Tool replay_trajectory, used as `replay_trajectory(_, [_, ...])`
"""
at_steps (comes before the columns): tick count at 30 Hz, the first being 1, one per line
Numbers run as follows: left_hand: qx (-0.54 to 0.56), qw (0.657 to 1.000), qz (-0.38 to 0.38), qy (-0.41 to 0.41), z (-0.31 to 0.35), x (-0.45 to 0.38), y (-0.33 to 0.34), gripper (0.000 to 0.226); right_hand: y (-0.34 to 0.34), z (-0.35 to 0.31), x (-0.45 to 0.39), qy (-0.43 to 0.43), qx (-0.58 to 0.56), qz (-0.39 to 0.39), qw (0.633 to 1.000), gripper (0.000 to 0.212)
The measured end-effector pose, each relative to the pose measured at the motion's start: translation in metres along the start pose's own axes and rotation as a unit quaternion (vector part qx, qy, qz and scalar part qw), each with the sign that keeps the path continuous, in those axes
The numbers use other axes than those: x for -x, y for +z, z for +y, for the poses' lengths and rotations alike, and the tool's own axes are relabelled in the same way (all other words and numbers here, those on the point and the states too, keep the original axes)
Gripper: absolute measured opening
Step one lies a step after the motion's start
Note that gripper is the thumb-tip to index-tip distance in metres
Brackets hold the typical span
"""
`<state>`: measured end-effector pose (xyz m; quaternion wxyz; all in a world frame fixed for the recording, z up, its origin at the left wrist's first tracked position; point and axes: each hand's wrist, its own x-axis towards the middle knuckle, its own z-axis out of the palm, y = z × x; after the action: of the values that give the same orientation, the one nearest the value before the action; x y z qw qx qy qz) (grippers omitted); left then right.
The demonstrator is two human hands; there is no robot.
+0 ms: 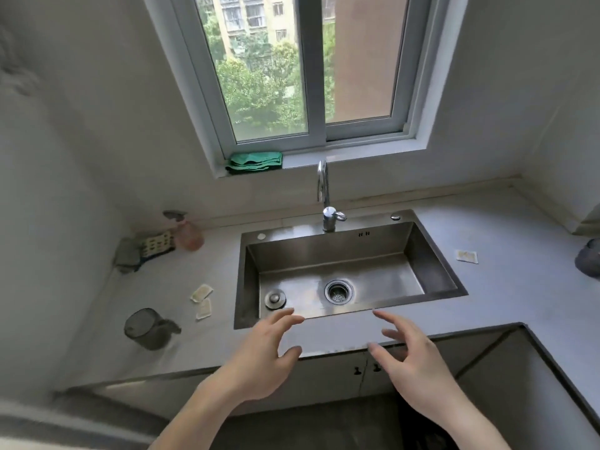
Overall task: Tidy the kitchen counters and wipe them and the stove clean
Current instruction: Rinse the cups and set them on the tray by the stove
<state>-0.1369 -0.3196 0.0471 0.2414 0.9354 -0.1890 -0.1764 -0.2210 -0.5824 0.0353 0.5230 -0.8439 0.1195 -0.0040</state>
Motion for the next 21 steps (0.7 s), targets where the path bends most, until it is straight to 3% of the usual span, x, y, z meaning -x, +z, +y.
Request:
replay_trajectory(6, [0.0, 0.999, 0.003, -0.038, -0.094, 0.031, -0.044, 0.048, 0.091, -0.04, -0.01, -0.015, 0.001, -0.039, 0.999, 0.048])
replay_trajectory(11, [0.006, 0.998, 0.009, -0.058, -0.138, 0.044, -0.058, 0.05, 0.126, -0.051, -0.006, -0.018, 0.018, -0.061, 0.998, 0.047])
replay_trajectory(21, [0.02, 0.997, 0.022, -0.074, -0.133, 0.046, -0.046, 0.052, 0.113, -0.039, -0.014, -0.01, 0.025, -0.062, 0.998, 0.047])
